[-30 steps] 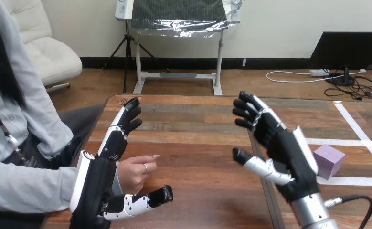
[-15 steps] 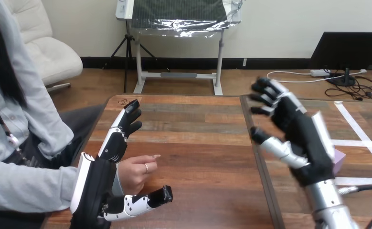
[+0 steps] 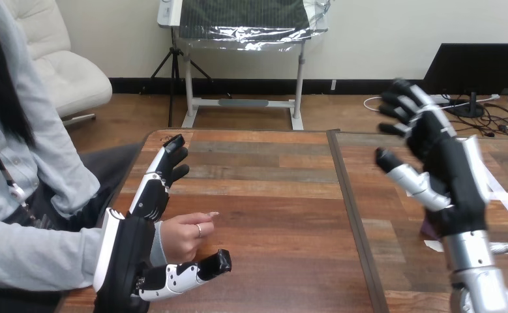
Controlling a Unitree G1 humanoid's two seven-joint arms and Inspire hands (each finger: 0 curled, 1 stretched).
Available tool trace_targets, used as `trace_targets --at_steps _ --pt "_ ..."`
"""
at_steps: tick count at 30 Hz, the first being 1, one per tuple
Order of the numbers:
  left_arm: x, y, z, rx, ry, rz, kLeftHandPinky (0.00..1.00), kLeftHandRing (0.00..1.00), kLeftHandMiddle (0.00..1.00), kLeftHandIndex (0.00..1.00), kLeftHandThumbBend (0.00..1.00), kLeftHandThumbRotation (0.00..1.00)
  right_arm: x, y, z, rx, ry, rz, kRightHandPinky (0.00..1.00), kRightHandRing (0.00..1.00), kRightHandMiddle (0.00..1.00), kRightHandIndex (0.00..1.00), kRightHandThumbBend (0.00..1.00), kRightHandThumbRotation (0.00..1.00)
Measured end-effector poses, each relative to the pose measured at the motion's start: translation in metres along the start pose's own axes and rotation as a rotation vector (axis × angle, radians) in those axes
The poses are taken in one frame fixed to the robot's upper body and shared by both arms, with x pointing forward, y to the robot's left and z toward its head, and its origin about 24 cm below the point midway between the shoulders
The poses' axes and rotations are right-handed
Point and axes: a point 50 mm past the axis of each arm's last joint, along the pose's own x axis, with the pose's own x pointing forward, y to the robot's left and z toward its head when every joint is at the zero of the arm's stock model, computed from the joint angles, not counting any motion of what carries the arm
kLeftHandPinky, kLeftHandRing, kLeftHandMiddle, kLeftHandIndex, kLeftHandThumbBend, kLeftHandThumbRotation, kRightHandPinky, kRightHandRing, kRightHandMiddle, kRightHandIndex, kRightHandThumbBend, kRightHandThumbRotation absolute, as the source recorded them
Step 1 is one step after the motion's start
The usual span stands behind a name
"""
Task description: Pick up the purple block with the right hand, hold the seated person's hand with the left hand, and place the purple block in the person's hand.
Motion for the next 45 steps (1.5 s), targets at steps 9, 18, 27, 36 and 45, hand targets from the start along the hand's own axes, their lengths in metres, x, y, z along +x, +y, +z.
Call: trace_targets --at_steps 9,18,27,36,45 --pt "0.0 -0.001 0.0 -0.004 0.001 0.005 0.88 0.93 0.95 0.92 1.0 0.54 0.006 -0.015 0.004 -0.043 -0.011 -0.055 0.79 0.84 0.85 0.88 1.0 0.52" --pt "0.0 -0.001 0.0 -0.005 0.001 0.003 0.88 0.93 0.95 0.93 1.0 0.54 0.01 -0.027 0.005 -0.078 0.013 -0.092 0.83 0.86 0.86 0.89 1.0 0.49" --pt "0.0 -0.002 0.0 -0.01 0.001 -0.003 0.89 0.94 0.96 0.93 1.0 0.52 0.012 -0.036 0.002 -0.125 0.067 -0.131 0.89 0.89 0.87 0.91 1.0 0.48" --pt "0.0 -0.002 0.0 -0.009 0.001 -0.003 0.89 0.94 0.96 0.94 1.0 0.53 0.012 -0.045 -0.002 -0.187 0.133 -0.16 0.92 0.9 0.87 0.92 1.0 0.47" --pt "0.0 -0.002 0.0 -0.01 0.0 -0.002 0.9 0.95 0.96 0.94 1.0 0.54 0.012 -0.056 -0.006 -0.285 0.216 -0.162 0.91 0.9 0.88 0.93 1.0 0.46"
